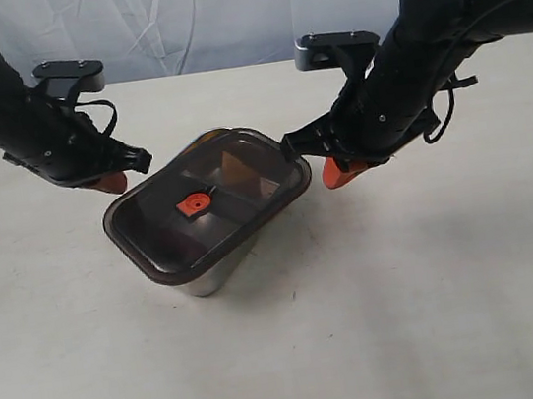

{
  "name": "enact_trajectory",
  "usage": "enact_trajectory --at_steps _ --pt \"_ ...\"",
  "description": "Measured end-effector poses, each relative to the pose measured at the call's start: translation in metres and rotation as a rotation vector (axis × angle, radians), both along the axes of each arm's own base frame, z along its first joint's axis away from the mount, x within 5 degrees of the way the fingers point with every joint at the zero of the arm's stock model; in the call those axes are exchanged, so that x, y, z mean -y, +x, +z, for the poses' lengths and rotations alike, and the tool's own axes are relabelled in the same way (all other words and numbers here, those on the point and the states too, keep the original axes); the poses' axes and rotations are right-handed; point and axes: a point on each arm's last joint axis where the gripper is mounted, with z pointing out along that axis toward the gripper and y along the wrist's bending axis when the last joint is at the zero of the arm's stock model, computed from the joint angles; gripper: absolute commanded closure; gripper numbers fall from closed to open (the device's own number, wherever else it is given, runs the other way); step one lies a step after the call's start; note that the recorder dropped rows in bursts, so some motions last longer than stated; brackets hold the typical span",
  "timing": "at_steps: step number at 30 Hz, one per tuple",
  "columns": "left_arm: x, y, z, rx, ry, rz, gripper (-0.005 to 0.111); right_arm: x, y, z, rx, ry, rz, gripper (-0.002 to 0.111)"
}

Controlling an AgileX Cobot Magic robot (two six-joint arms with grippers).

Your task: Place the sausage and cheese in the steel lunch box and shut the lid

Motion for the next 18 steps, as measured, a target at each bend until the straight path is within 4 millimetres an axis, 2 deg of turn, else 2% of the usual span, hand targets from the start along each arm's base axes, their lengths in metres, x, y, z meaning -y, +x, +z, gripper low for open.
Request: enact_trajectory --at_steps 5,18 --pt "0.001 -0.004 0.010 0.020 0.012 -0.008 0.107 -0.001 0.002 -0.010 -0.021 -0.017 0.002 0.109" --pt "-0.001 -0.002 0.011 0.039 0.023 -0.004 0.107 -0.004 0.010 -0.042 -0.057 -0.054 -0.011 0.109"
